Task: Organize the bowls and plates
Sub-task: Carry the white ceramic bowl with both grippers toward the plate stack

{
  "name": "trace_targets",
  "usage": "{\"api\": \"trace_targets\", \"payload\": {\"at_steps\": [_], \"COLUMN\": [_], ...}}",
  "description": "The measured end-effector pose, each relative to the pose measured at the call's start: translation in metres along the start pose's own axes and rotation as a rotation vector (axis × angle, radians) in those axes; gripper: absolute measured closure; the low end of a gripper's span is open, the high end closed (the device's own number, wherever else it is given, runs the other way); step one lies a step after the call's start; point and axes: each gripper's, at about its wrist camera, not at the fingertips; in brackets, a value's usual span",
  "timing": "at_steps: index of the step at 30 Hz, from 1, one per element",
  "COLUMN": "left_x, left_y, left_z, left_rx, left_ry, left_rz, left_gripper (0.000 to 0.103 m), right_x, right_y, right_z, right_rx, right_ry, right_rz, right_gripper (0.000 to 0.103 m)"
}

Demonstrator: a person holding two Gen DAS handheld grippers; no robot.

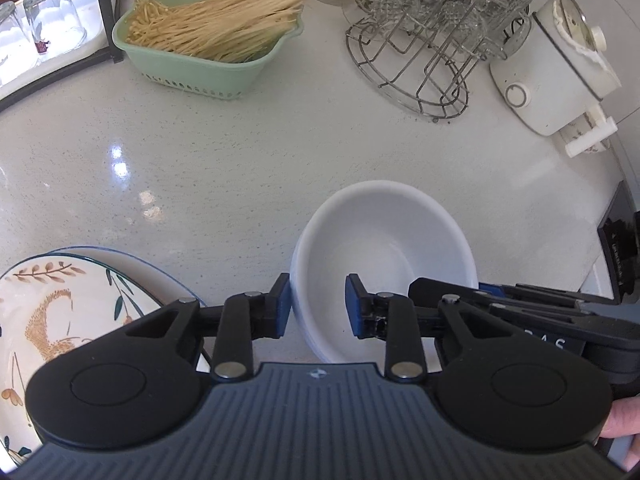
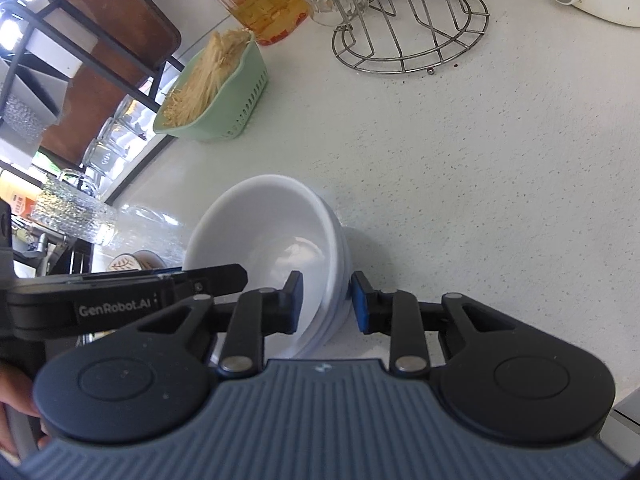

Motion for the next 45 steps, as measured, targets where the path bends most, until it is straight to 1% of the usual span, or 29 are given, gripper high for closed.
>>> {"api": "trace_targets", "payload": {"at_steps": [4, 12, 17, 24, 29, 36, 45], "left_x": [-0.003, -0.007, -0.008, -0.009, -0.005, 0.000, 0.005], "left_y": [0.007, 0.030, 0.039, 0.051, 0.063, 0.084, 0.107], "left_z": [-0.001, -0.008, -0.011, -0.009, -0.007, 0.002, 0.016], "left_rx": [0.024, 0.044, 0.039, 0.047, 0.037, 0.024, 0.029], "left_ry": [0.006, 0.025, 0.015, 0.033, 0.034, 0.063, 0.067], "left_rz": [-0.006, -0.042, -0.054, -0.077, -0.096, -0.112, -0.125], "left_gripper": [0.070, 0.070, 0.070, 0.070, 0.070, 0.070, 0.070], "right_x": [-0.002, -0.005, -0.006, -0.008, -0.009, -0.010, 0.002], "right_y": [0.008, 0.029, 0.036, 0.043, 0.048, 0.054, 0.059], "right_z": [0.001, 0.011, 0.017, 0.026, 0.034, 0.048, 0.070], "right_rx": [0.000, -0.003, 0.003, -0.002, -0.015, -0.047, -0.049], "right_ry": [-0.007, -0.004, -0.001, 0.010, 0.028, 0.042, 0.049], "right_rz": [-0.013, -0.050, -0.053, -0.064, -0.068, -0.062, -0.078], "right_gripper": [0.074, 0.074, 0.074, 0.072, 0.072, 0.072, 0.072]}}
Point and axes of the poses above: each gripper's, at about its wrist camera, not at the fingertips, and y roughly against the way its jaws point, z to its left, x to its underside, and after that the axes turned 7 degrees about -x, right-handed
